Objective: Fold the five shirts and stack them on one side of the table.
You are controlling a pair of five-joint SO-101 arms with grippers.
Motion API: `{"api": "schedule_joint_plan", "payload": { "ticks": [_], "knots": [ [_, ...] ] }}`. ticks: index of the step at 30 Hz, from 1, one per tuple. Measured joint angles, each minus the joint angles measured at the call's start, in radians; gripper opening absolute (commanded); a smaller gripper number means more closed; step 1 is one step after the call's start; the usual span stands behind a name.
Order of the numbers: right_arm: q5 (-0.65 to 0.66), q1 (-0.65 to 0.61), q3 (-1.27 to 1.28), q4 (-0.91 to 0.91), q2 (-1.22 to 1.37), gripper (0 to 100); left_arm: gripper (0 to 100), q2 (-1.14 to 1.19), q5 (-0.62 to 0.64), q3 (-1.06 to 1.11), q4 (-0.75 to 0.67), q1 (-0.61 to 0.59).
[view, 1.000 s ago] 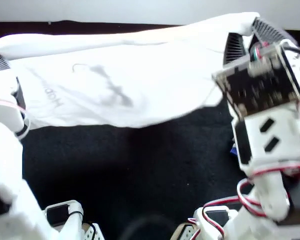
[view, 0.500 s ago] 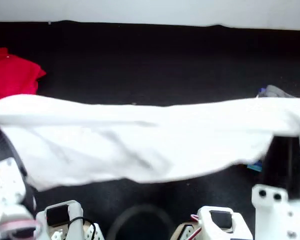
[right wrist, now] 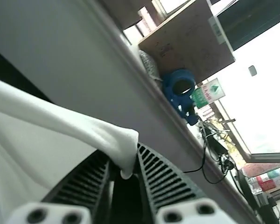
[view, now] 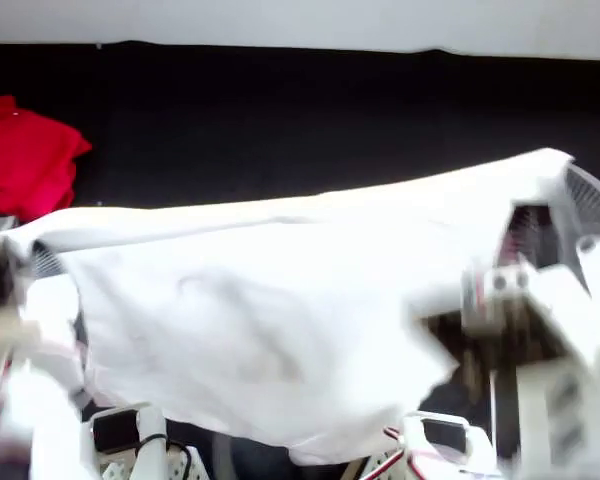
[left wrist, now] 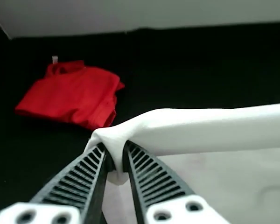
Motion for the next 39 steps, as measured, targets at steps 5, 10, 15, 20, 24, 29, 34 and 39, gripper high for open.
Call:
{"api": "schedule_joint_plan", "payload": {
  "ticks": [5, 10, 15, 20, 24, 29, 34, 39],
  "knots": [
    [0.000, -0.048, 0.364, -0.092, 0.012, 0.8, 1, 0.133, -0.064, 0.239, -0.193, 0.008],
    [-0.028, -0.051, 0.704, -0.396, 0.015, 0.8, 1, 0.301, -0.071, 0.325, -0.456, 0.034],
    [-0.037, -0.080, 0.993, -0.666, 0.018, 0.8, 1, 0.482, -0.071, 0.330, -0.552, 0.072],
    [-0.060, -0.158, 1.166, -0.784, 0.031, 0.9, 1, 0.500, -0.071, 0.328, -0.463, 0.069],
    [-0.181, -0.224, 1.189, -0.813, 0.118, 1.1, 1, 0.497, -0.080, 0.327, -0.272, -0.005],
    [-0.333, -0.302, 1.122, -0.790, 0.333, 1.3, 1, 0.473, -0.192, 0.327, -0.086, -0.141],
    [-0.463, -0.405, 0.887, -0.634, 0.606, 5.6, 1, 0.473, -0.226, 0.327, -0.040, -0.238],
    [-0.571, -0.514, 0.571, -0.411, 0.893, 20.0, 1, 0.471, -0.227, 0.342, -0.028, -0.247]
  ]
}}
